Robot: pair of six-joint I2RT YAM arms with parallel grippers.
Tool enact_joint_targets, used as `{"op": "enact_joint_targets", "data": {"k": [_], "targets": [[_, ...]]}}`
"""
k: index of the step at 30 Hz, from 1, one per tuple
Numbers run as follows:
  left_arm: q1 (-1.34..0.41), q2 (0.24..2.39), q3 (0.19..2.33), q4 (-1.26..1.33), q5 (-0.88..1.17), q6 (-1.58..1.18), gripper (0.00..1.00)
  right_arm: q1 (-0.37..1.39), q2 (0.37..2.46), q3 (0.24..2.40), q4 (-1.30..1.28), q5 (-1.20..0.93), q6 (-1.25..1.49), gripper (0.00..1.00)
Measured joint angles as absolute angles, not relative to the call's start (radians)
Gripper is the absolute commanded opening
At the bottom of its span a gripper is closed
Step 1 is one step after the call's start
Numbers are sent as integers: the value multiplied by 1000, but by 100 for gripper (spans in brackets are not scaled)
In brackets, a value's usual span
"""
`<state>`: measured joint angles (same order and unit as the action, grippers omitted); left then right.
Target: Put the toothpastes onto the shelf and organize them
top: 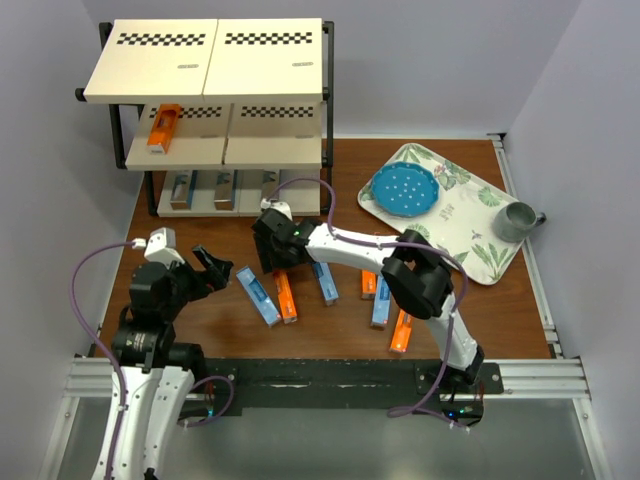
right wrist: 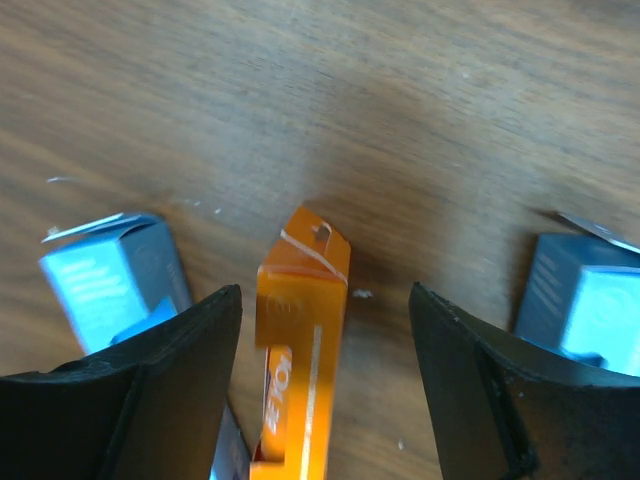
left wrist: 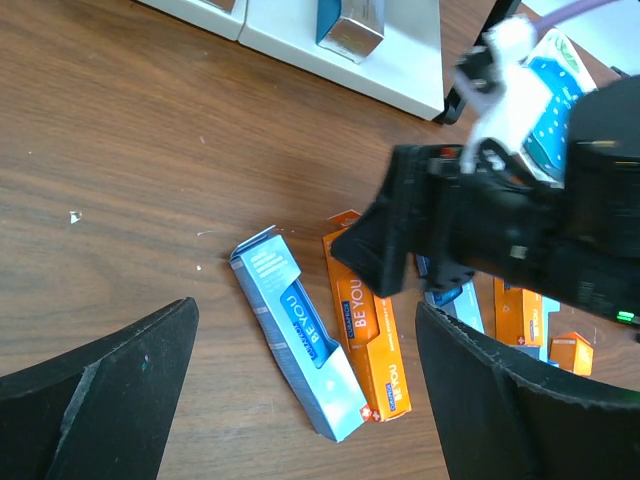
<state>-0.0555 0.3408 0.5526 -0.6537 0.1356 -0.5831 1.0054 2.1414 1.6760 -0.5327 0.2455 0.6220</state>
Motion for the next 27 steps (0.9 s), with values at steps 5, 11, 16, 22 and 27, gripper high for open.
{"op": "enact_joint_targets", "data": {"k": [5, 11, 16, 22, 27], "targets": [[-78, 339, 553, -654, 130, -583, 95, 1022, 2219, 1733, -595, 279, 629, 66], [-96, 340, 553, -653, 133, -582, 96, 1042, 2222, 1744, -639, 309, 624, 59], [-99, 353, 551, -633, 167, -580, 96, 1047, 2223, 1744, -667, 320, 611, 47], [-100, 373, 504, -529, 275, -583, 96, 1046, 2201, 1711, -659, 318, 607, 38], [-100, 401, 483, -469, 338, -582, 97, 1025, 2089, 1587, -635, 270, 628, 38]]}}
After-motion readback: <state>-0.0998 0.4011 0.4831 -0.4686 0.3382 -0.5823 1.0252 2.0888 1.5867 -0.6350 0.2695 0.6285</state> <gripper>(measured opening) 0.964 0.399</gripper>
